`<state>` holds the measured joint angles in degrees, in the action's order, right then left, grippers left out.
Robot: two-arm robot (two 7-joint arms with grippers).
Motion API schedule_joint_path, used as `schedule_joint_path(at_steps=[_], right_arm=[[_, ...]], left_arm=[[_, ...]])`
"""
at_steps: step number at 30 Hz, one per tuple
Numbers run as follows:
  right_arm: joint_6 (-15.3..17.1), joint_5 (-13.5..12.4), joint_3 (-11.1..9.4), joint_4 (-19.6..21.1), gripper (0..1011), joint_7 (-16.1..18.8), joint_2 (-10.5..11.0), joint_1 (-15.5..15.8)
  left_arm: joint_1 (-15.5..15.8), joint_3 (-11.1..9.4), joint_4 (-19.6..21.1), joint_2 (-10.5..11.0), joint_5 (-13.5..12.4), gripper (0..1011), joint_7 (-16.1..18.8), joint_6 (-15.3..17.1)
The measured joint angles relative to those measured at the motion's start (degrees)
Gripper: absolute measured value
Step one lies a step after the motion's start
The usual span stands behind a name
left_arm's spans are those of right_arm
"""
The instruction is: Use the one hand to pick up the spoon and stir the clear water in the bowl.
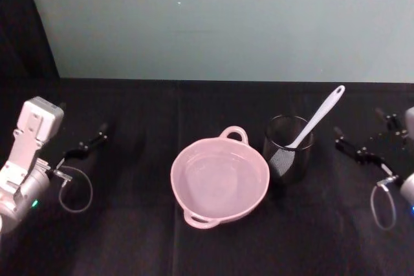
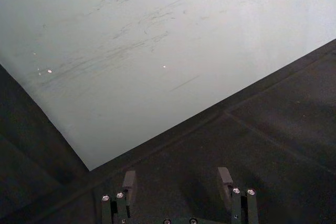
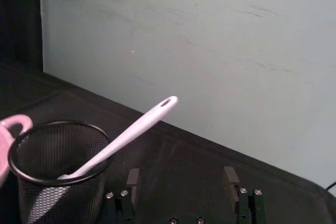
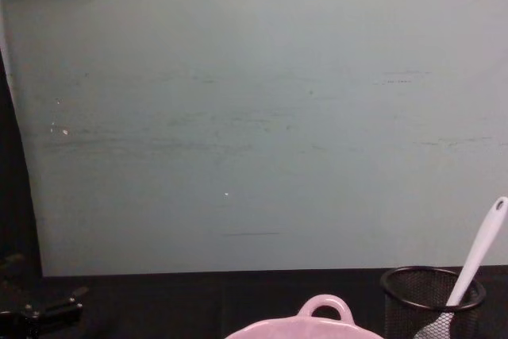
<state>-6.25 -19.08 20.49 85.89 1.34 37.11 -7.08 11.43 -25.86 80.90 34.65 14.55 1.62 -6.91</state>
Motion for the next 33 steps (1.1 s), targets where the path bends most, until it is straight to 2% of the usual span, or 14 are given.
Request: schedule_joint_path(at_steps=[2,5,6,7,11,12,14,15,17,18,21,23,27,33], right_arm=[[0.0,-1.5,-1.3,1.1,1002,0.6,0.3,1.3],[0.0,-6.3,-4.0,3.2,1002,3.0,0.6,3.8],[0.0,-8.0,-4.6,3.5,1002,3.9,0.6,4.4],[0.1,-11.1,-6.0,4.2,1002,5.9,0.4,5.3],[0.9,-17.8,-8.3,4.9,1002,10.3,-0.4,6.4],[1.8,-21.3,-9.4,5.0,1002,12.6,-1.1,6.7],[3.1,-24.8,-10.4,4.9,1002,14.7,-1.8,6.7],[4.8,-28.2,-11.3,4.6,1002,16.8,-2.6,6.5],[6.7,-31.3,-12.0,4.0,1002,18.4,-3.3,6.1],[9.1,-34.4,-12.4,3.3,1002,19.8,-3.9,5.4],[13.5,-39.4,-12.5,2.0,1002,21.3,-4.4,3.8],[16.1,-42.0,-12.2,1.2,1002,21.6,-4.6,2.6],[18.6,-44.6,-11.2,-0.4,1002,21.9,-5.2,0.4],[19.9,-45.8,-9.1,-3.3,1002,21.6,-6.1,-2.9]], left_arm=[[0.0,0.0,0.0,0.0,0.0,1005,0.0,0.0],[0.0,0.0,0.0,0.0,0.0,1005,0.0,0.0],[0.0,0.0,0.0,0.0,0.0,1005,0.0,0.0],[0.0,0.0,0.0,0.0,0.0,1005,0.0,0.0],[0.0,0.0,0.0,0.0,0.0,1005,0.0,0.0],[0.0,0.0,0.0,0.0,0.0,1005,0.0,0.0],[0.0,0.0,0.0,0.0,0.0,1005,0.0,0.0],[0.0,0.0,0.0,0.0,0.0,1005,0.0,0.0],[0.0,0.0,0.0,0.0,0.0,1005,0.0,0.0],[0.0,0.0,0.0,0.0,0.0,1005,0.0,0.0],[0.0,0.0,0.0,0.0,0.0,1005,0.0,0.0],[0.0,0.0,0.0,0.0,0.0,1005,0.0,0.0],[0.0,0.0,0.0,0.0,0.0,1005,0.0,0.0],[0.0,0.0,0.0,0.0,0.0,1005,0.0,0.0]])
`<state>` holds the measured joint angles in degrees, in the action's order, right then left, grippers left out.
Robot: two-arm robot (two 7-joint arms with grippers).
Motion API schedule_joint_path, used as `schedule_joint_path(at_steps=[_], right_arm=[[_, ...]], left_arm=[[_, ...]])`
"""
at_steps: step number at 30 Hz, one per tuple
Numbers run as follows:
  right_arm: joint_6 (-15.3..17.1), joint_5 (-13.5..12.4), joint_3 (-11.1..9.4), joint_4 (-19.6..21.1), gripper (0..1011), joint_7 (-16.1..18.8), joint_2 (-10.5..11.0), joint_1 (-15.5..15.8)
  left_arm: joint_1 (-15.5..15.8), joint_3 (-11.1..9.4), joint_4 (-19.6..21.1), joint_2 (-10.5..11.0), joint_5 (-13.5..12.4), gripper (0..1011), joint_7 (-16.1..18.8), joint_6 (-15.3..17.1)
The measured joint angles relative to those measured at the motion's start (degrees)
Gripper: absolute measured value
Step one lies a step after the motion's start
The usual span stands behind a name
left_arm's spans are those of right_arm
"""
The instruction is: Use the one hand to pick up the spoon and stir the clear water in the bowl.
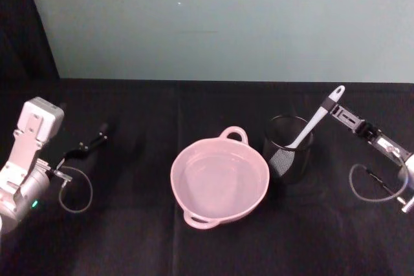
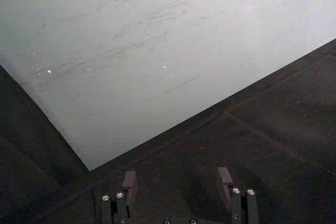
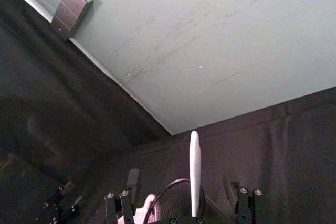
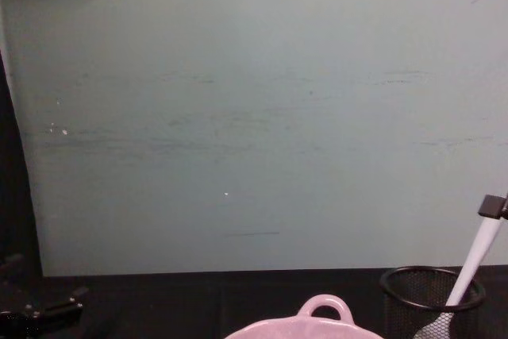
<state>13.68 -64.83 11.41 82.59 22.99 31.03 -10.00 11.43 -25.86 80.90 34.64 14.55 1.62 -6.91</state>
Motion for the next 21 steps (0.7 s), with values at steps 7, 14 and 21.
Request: schedule_joint_path(at_steps=[7,14,21], right_arm=[[-0.6,-0.1,1.9,-2.0,1002,0.1,-0.5,-2.5],[-1.5,-0.1,3.6,-3.2,1002,-0.1,-0.7,-3.9],[-1.9,0.0,3.9,-3.4,1002,-0.3,-0.8,-4.1]], left_arm=[[0.0,0.0,0.0,0.0,0.0,1005,0.0,0.0],[0.0,0.0,0.0,0.0,0.0,1005,0.0,0.0],[0.0,0.0,0.0,0.0,0.0,1005,0.0,0.0]])
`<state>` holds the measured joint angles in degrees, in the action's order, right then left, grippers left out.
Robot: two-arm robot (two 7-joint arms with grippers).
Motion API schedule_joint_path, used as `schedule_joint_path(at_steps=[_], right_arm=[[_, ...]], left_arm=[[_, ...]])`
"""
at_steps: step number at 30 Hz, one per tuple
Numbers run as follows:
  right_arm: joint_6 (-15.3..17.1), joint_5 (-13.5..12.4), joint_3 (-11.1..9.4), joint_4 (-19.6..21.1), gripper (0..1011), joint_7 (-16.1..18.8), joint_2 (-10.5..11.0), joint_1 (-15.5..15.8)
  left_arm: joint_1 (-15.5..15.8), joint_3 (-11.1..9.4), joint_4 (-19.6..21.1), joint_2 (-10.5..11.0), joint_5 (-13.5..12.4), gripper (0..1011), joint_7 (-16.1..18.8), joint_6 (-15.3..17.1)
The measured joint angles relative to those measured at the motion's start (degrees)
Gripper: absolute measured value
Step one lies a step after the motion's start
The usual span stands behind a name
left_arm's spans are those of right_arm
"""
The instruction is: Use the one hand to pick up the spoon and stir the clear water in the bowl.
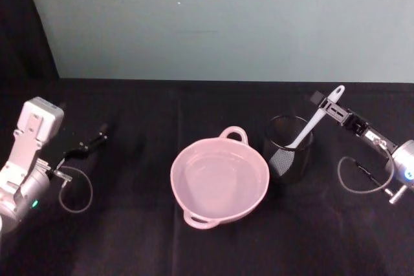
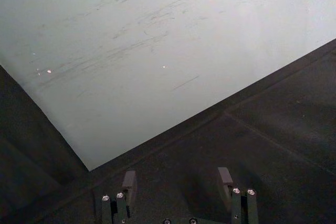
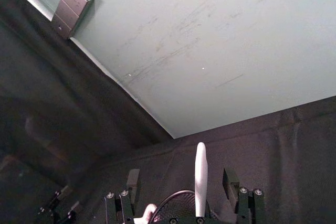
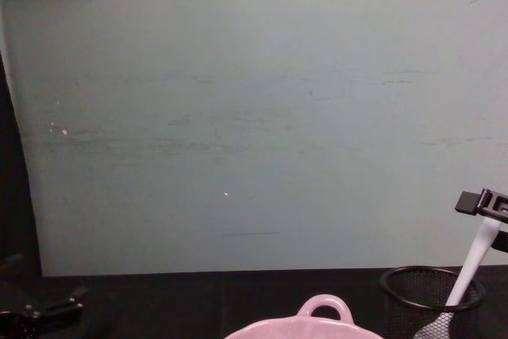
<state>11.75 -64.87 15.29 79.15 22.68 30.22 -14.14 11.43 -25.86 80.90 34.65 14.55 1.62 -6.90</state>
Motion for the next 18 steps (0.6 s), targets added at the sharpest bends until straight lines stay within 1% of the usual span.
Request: schedule_joint_path(at_steps=[5,7,8,10,11,12,14,16,18], right_arm=[[0.1,0.0,-0.1,0.1,1002,0.0,0.0,0.1],[0.1,0.0,-0.1,0.1,979,0.0,0.0,0.1],[0.1,0.0,-0.2,0.1,938,0.0,0.0,0.1],[0.1,0.0,-0.2,0.1,911,0.0,0.0,0.1],[0.1,0.0,-0.2,0.1,863,0.0,0.0,0.1],[0.1,0.0,-0.2,0.2,847,0.0,0.0,0.2],[0.2,0.0,-0.2,0.2,776,0.0,0.0,0.2],[0.2,0.0,-0.2,0.2,738,0.0,0.1,0.2],[0.2,0.0,-0.2,0.2,661,0.0,0.1,0.2]], left_arm=[[0.0,0.0,0.0,0.0,0.0,1005,0.0,0.0],[0.0,0.0,0.0,0.0,0.0,1005,0.0,0.0],[0.0,0.0,0.0,0.0,0.0,1005,0.0,0.0],[0.0,0.0,0.0,0.0,0.0,1005,0.0,0.0],[0.0,0.0,0.0,0.0,0.0,1005,0.0,0.0],[0.0,0.0,0.0,0.0,0.0,1005,0.0,0.0],[0.0,0.0,0.0,0.0,0.0,1005,0.0,0.0],[0.0,0.0,0.0,0.0,0.0,1005,0.0,0.0],[0.0,0.0,0.0,0.0,0.0,1005,0.0,0.0]])
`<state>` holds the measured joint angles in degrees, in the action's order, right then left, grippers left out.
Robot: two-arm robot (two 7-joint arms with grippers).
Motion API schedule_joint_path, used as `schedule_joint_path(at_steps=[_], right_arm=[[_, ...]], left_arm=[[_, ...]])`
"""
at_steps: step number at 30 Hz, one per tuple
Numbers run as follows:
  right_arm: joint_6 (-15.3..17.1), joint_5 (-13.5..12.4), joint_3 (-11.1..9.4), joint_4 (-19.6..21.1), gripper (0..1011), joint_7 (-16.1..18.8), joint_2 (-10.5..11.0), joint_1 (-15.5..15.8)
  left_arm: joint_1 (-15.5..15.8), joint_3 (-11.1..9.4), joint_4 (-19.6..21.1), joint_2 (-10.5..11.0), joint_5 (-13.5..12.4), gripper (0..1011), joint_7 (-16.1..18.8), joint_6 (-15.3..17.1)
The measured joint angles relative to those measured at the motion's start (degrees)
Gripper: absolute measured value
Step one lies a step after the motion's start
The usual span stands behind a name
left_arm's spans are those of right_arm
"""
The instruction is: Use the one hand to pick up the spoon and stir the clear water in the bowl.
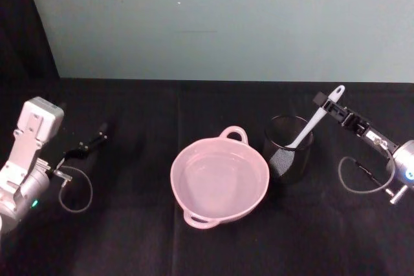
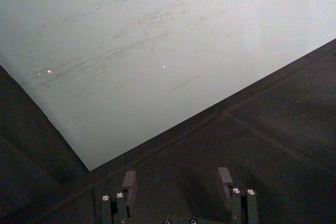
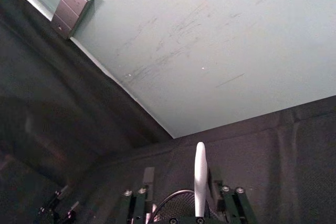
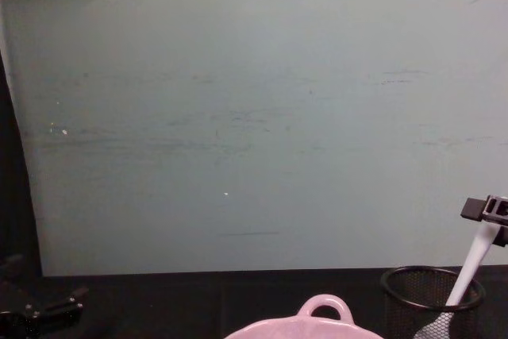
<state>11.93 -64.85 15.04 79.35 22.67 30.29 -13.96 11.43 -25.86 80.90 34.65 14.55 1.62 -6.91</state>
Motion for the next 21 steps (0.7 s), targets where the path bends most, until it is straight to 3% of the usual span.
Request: schedule_joint_path(at_steps=[16,21], right_arm=[[0.1,0.0,-0.1,0.1,162,0.0,0.0,0.1],[0.1,0.0,-0.1,0.1,123,0.1,0.0,0.1]], left_arm=[[0.0,0.0,0.0,0.0,0.0,1005,0.0,0.0],[0.0,0.0,0.0,0.0,0.0,1005,0.0,0.0]])
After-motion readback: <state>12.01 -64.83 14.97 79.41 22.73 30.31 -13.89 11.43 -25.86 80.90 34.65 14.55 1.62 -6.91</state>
